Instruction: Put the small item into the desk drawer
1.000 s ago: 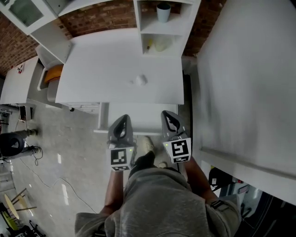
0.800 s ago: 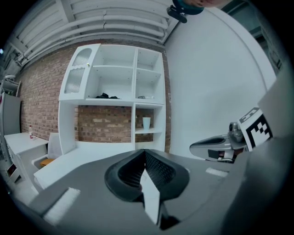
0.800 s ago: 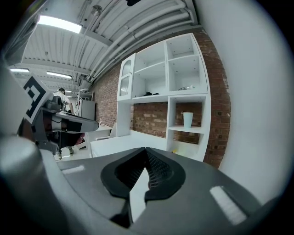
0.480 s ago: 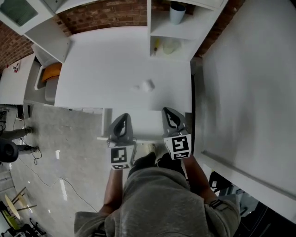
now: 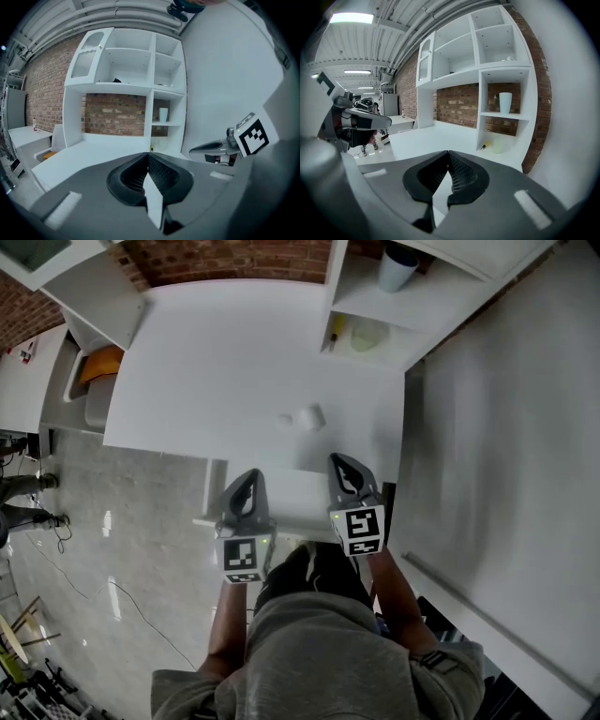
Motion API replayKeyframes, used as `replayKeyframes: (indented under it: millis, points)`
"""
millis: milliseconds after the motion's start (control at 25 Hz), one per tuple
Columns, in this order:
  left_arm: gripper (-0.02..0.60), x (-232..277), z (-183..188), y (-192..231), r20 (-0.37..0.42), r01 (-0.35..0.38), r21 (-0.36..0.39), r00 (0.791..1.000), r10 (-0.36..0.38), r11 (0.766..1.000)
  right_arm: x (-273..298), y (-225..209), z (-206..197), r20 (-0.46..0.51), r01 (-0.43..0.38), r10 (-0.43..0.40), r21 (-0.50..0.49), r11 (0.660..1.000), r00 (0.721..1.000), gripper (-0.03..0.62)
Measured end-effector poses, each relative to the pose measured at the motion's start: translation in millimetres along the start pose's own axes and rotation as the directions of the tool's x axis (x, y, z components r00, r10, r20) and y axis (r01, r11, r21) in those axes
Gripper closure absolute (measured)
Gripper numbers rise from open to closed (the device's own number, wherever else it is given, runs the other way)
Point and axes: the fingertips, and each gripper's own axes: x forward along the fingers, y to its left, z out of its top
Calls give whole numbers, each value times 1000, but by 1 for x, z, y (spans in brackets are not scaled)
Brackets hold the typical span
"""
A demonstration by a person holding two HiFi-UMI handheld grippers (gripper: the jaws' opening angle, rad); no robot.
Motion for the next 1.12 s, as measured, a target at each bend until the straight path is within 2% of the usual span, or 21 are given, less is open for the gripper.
replayKeyframes:
  millis: [360,880,960,1120]
  points:
    - [569,30,-40,9,-50,-62,-58,997,60,996,59,-12,-40,-85,-80,79,-14,997,993,591]
    - [569,55,-91,27,-124,-140,-98,984,127,985,119,-20,-88,-161,-129,126,-14,991,979,587]
    - [569,54,-95,28,-136,-150,-102,981,135,983,127,-18,-96,-195,-149,148,10,989,970,491]
    - [569,52,-102,29,-155,-164,-108,977,146,981,144,-22,-114,-250,-143,151,49,988,956,404]
